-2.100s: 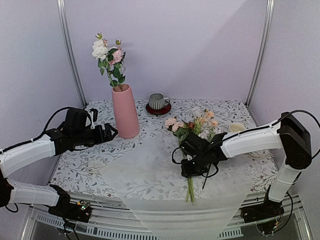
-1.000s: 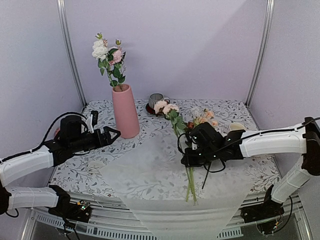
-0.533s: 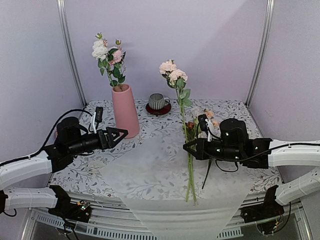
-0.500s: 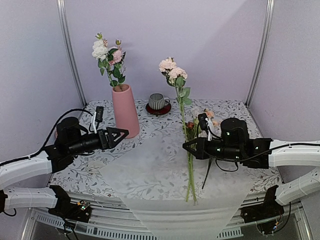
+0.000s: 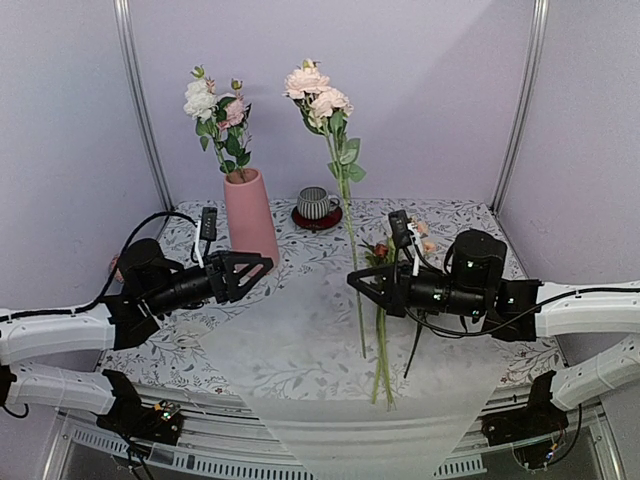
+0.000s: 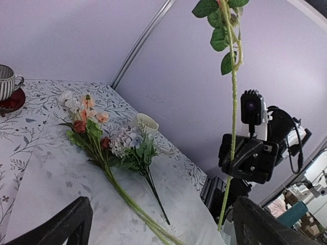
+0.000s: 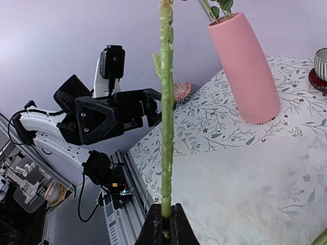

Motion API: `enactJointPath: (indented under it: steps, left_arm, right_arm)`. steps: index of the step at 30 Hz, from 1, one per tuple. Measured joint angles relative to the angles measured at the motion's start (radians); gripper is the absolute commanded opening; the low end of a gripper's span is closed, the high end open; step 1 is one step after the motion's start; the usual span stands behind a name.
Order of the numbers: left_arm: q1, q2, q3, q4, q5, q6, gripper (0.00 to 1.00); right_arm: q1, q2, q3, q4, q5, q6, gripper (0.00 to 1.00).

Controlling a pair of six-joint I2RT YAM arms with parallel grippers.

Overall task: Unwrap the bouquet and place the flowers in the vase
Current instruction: Pass from the right arm to the left

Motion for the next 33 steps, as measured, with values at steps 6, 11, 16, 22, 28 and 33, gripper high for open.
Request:
enactJointPath:
  steps: [6, 11, 16, 22, 28, 33]
  left_arm:
    - [-0.023, 0.057, 0.019, 0.064, 0.040, -0.001, 0.98]
    - [-0.064, 0.090, 0.037, 0.130, 0.053, 0.000, 0.98]
    - [-0.082, 0.099, 0.042, 0.177, 0.052, 0.000, 0.98]
    - [-0.088, 0.106, 0.063, 0.204, 0.052, 0.002, 0.83]
    - [-0.090, 0.136, 0.087, 0.209, 0.052, -0.002, 0.63]
    - [-0.091, 0.154, 0.097, 0.206, 0.051, -0.010, 0.40]
  right_arm:
    - [0.011, 0.054, -0.006, 0.097, -0.046, -0.016, 0.02]
    - [0.029, 0.101, -0.005, 0.143, -0.088, -0.037, 0.02]
    - [0.050, 0.156, 0.000, 0.159, -0.104, -0.043, 0.02]
    - [0.076, 0.219, 0.029, 0.162, -0.122, -0.045, 0.02]
    - [0.090, 0.244, 0.043, 0.175, -0.142, -0.047, 0.02]
    - [0.100, 0.264, 0.051, 0.187, -0.153, -0.048, 0.02]
